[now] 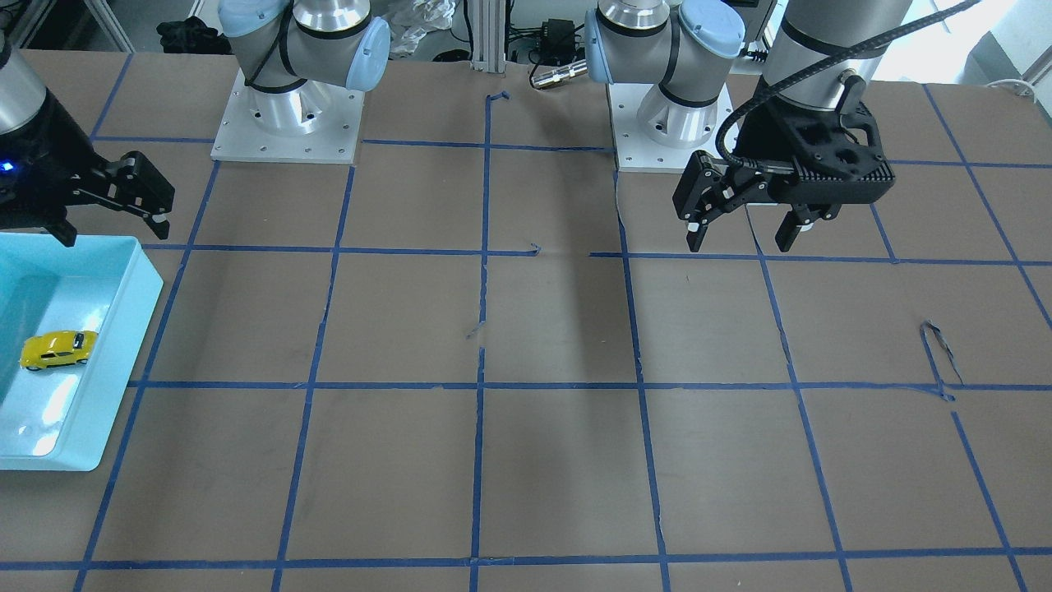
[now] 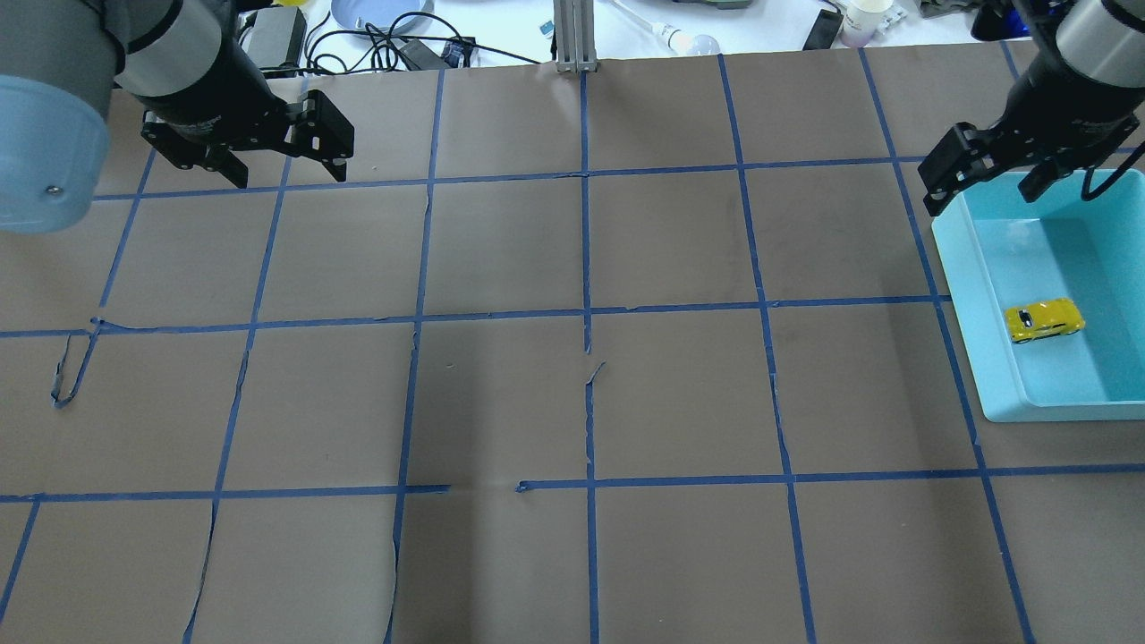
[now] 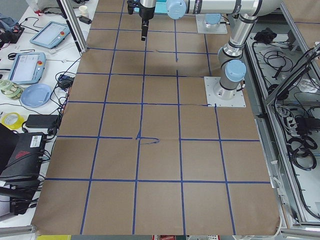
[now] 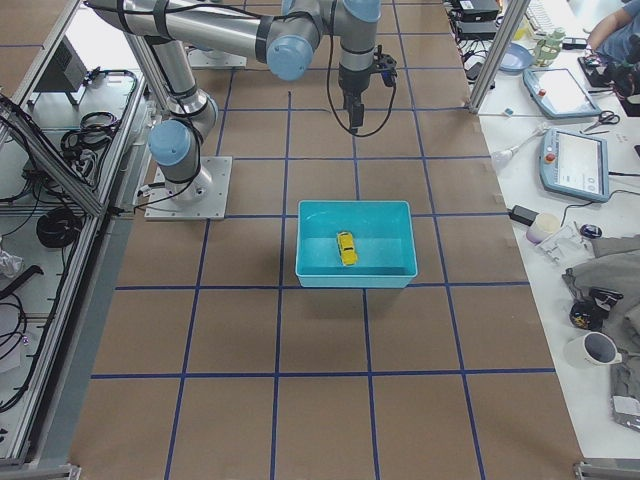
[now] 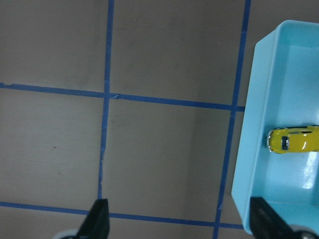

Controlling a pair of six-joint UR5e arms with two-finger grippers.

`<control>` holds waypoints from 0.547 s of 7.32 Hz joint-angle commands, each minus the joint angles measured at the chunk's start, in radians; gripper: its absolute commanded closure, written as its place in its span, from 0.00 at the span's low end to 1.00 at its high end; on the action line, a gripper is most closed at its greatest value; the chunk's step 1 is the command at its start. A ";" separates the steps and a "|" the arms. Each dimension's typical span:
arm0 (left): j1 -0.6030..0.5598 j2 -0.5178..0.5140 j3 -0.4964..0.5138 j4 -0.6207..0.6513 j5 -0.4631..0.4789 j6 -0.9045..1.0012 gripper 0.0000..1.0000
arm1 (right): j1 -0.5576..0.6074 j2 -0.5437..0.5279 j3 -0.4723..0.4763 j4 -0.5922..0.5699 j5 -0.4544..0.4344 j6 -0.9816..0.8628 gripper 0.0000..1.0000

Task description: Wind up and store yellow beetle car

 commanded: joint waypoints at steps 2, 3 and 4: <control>0.000 0.001 0.000 0.001 0.000 0.000 0.00 | 0.153 -0.004 -0.006 0.034 0.023 0.366 0.00; 0.000 0.003 0.000 0.000 0.000 0.000 0.00 | 0.214 -0.007 -0.006 0.034 -0.089 0.378 0.00; 0.000 0.001 0.000 0.001 0.000 0.000 0.00 | 0.256 0.000 -0.004 0.033 -0.148 0.403 0.00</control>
